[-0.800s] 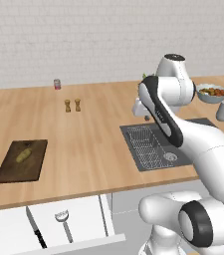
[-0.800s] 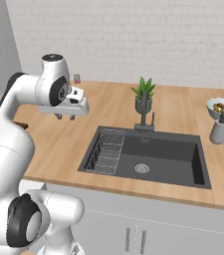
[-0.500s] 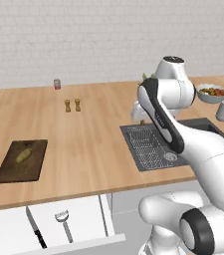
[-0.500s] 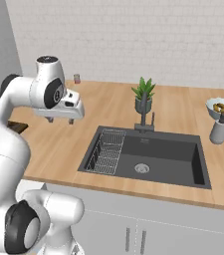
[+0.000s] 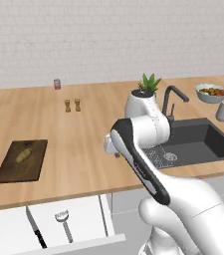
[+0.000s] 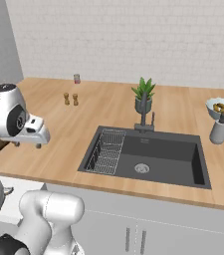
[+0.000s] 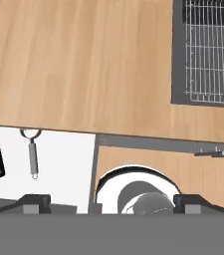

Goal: Place the appropriate cutting tool for cutting the potato skin on the cutting board.

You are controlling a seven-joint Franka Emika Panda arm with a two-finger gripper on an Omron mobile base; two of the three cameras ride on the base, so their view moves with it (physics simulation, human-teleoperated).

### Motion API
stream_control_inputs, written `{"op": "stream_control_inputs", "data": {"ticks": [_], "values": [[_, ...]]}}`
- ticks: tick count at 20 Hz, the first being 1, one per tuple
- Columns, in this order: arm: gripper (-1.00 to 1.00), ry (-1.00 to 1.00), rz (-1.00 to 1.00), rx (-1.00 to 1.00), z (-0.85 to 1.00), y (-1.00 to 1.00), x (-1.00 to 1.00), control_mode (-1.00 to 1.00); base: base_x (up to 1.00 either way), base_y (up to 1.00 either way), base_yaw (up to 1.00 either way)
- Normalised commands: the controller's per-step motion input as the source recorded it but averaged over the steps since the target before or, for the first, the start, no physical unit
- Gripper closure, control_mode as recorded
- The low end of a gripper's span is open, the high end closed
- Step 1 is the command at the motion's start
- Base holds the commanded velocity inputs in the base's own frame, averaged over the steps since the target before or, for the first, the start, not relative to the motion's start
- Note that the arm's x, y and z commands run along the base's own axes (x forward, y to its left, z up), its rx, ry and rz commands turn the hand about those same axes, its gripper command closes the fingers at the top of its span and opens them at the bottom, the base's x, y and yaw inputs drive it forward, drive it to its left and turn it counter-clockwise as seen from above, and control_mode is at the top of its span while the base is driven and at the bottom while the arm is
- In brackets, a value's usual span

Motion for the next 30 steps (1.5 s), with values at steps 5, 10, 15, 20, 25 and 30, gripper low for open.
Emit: {"op": "stream_control_inputs", "data": {"ticks": [5,10,15,20,25,30], "values": [[-1.00,0.00,-0.03,0.00,-0.88,1.00,-0.20,-1.00,0.00,0.00,0.00],[-1.00,0.05,-0.05,-0.02,-0.79,1.00,0.00,-1.00,0.00,0.00,0.00],[-1.00,0.12,-0.09,0.00,-0.52,1.00,0.07,-1.00,0.00,0.00,0.00],[-1.00,0.07,-0.09,0.00,-0.22,1.00,0.00,-1.00,0.00,0.00,0.00],[-1.00,0.14,-0.09,0.00,-0.19,0.99,0.00,-1.00,0.00,0.00,0.00],[-1.00,0.21,-0.05,0.00,-0.17,0.75,0.00,-1.00,0.00,0.00,0.00]]}}
